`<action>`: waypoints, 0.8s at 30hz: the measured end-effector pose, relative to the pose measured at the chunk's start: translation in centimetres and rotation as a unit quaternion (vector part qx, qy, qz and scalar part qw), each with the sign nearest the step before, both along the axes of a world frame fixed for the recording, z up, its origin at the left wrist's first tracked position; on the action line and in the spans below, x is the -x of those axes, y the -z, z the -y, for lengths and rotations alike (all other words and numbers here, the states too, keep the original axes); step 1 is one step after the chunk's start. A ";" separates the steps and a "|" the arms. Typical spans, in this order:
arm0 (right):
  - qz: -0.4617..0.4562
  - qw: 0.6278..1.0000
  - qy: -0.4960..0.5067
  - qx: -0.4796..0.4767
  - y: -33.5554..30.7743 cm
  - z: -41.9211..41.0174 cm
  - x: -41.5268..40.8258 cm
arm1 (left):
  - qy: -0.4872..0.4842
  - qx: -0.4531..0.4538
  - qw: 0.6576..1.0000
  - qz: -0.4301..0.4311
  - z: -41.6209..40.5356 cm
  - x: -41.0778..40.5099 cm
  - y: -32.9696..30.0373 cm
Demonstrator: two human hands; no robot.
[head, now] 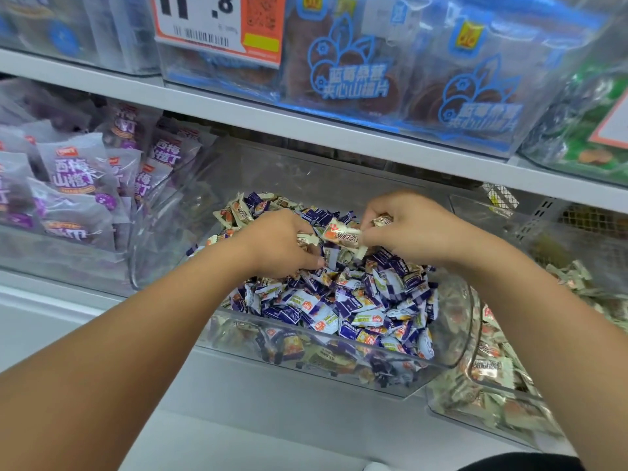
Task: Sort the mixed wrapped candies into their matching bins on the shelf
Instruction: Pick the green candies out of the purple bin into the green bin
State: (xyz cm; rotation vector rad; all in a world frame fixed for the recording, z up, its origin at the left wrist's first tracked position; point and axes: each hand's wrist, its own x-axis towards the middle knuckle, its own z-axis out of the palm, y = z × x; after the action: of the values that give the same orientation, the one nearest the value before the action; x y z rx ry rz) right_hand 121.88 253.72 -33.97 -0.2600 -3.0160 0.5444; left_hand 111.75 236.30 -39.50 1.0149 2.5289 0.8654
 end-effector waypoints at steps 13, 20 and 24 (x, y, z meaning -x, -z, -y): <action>-0.040 0.998 0.039 -0.033 0.2 -0.6 -2.1 | 0.139 0.029 0.988 -0.057 -3.4 0.4 1.6; -0.044 0.998 0.038 -0.013 0.5 -1.3 -2.2 | 0.139 0.031 0.985 -0.096 -3.2 0.8 1.8; -0.040 0.999 0.029 0.004 0.5 -1.4 -2.2 | 0.126 0.065 0.983 -0.115 -2.0 1.2 1.3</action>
State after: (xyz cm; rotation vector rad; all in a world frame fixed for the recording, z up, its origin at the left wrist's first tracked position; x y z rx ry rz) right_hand 124.10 255.08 -34.51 -0.3175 -2.9202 0.5487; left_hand 110.51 238.30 -40.82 1.4247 2.5209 0.5323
